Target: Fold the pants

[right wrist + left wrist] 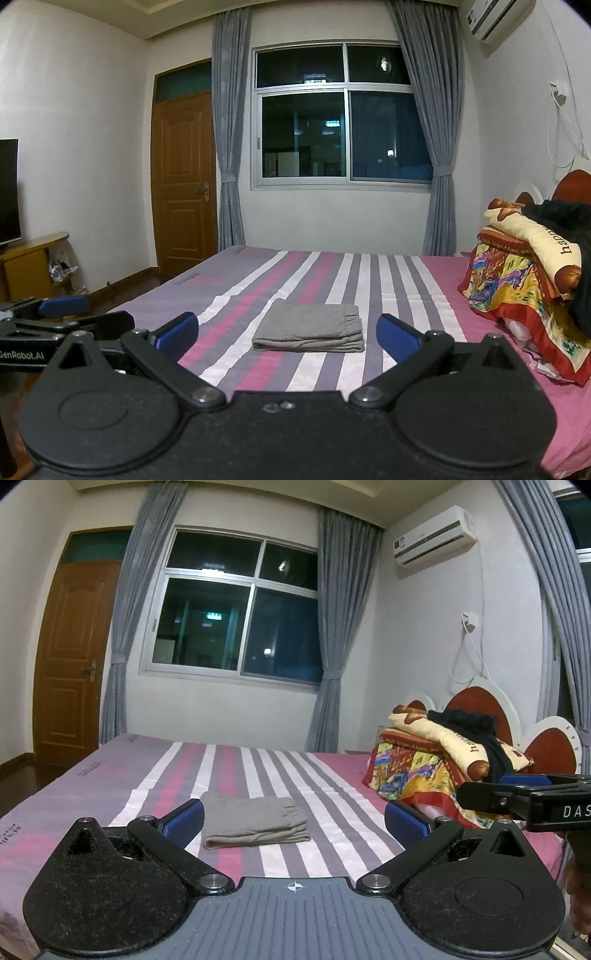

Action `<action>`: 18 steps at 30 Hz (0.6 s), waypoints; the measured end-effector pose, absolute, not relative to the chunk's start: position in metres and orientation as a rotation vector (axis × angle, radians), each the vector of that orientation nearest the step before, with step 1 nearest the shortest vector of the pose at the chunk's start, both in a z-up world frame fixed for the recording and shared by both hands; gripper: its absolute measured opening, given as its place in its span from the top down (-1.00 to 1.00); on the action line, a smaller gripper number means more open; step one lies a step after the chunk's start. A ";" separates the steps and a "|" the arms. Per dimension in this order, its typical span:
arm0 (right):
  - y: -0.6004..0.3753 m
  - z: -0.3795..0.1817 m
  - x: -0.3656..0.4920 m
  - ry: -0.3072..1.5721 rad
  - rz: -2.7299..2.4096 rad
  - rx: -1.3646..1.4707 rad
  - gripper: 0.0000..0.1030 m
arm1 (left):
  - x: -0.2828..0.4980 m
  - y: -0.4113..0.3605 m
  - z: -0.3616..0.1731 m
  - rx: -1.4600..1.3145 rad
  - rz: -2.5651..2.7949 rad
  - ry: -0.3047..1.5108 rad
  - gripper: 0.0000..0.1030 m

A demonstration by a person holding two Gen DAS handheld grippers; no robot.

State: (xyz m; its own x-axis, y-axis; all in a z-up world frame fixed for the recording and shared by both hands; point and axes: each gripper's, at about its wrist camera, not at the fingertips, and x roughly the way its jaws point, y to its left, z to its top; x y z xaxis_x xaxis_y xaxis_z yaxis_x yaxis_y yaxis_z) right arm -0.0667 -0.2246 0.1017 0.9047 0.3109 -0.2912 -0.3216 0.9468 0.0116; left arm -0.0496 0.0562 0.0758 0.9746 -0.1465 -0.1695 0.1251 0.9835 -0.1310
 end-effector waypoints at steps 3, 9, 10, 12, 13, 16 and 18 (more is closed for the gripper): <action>-0.225 0.102 -0.067 0.296 0.327 -0.036 -1.00 | -0.050 0.056 0.076 -0.119 -0.137 0.180 -0.99; -0.225 0.102 -0.068 0.293 0.324 -0.036 -1.00 | -0.050 0.054 0.076 -0.117 -0.135 0.179 -1.00; -0.225 0.102 -0.068 0.293 0.325 -0.037 -1.00 | -0.050 0.055 0.075 -0.115 -0.134 0.179 -0.99; -0.225 0.102 -0.068 0.293 0.324 -0.037 -1.00 | -0.051 0.054 0.076 -0.113 -0.137 0.178 -1.00; -0.225 0.102 -0.068 0.293 0.324 -0.037 -1.00 | -0.051 0.054 0.076 -0.113 -0.137 0.178 -1.00; -0.225 0.102 -0.068 0.293 0.324 -0.037 -1.00 | -0.051 0.054 0.077 -0.112 -0.138 0.177 -0.99; -0.224 0.102 -0.068 0.293 0.324 -0.037 -1.00 | -0.051 0.054 0.077 -0.113 -0.138 0.178 -1.00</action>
State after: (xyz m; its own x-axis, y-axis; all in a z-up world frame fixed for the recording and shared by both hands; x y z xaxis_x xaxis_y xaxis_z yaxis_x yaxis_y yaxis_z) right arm -0.0682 -0.2244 0.1017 0.9062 0.3081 -0.2898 -0.3186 0.9478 0.0114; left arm -0.0509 0.0544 0.0766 0.9748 -0.1465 -0.1684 0.1266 0.9842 -0.1236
